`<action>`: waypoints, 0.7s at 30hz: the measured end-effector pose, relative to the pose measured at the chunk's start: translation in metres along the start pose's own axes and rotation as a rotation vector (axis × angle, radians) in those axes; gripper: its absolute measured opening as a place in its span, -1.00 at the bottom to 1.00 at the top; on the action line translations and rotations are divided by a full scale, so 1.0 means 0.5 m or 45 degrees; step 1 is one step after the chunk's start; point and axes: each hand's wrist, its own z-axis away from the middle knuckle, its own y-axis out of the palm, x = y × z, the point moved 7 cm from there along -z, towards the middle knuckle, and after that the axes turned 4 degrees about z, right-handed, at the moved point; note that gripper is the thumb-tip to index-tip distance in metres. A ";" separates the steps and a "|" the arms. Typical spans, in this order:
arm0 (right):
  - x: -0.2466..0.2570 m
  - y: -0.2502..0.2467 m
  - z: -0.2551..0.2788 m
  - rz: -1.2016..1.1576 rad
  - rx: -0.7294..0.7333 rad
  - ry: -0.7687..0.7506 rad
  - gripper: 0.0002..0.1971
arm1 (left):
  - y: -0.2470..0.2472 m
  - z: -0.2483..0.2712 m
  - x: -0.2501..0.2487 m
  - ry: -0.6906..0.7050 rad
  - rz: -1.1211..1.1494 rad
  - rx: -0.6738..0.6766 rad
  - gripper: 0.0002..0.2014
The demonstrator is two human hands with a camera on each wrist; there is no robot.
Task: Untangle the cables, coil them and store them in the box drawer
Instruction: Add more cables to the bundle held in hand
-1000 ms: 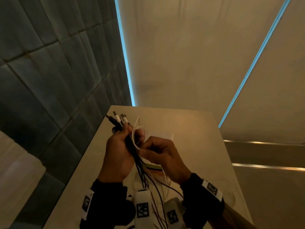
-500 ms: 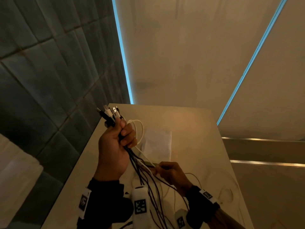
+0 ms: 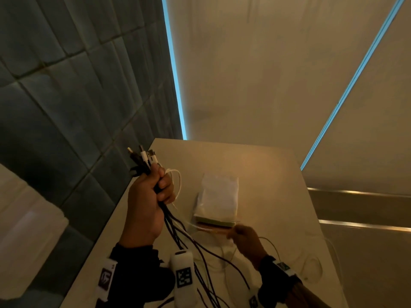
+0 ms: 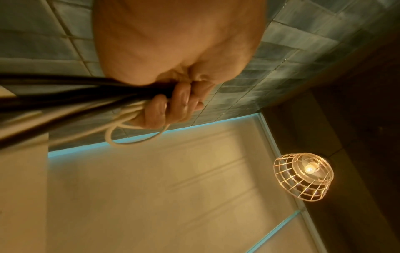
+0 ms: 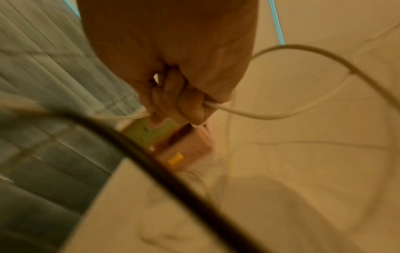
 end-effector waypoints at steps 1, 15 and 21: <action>0.042 -0.015 0.002 -0.121 -0.061 -0.030 -0.76 | -0.003 -0.002 0.007 -0.010 -0.034 -0.031 -0.68; 0.363 -0.026 0.115 -0.610 0.321 -0.611 -0.95 | 0.075 0.022 0.044 -0.196 0.281 0.134 -0.72; 0.184 0.009 0.080 -0.467 0.343 -0.282 -0.83 | 0.065 0.008 0.026 -0.113 0.296 0.282 -0.70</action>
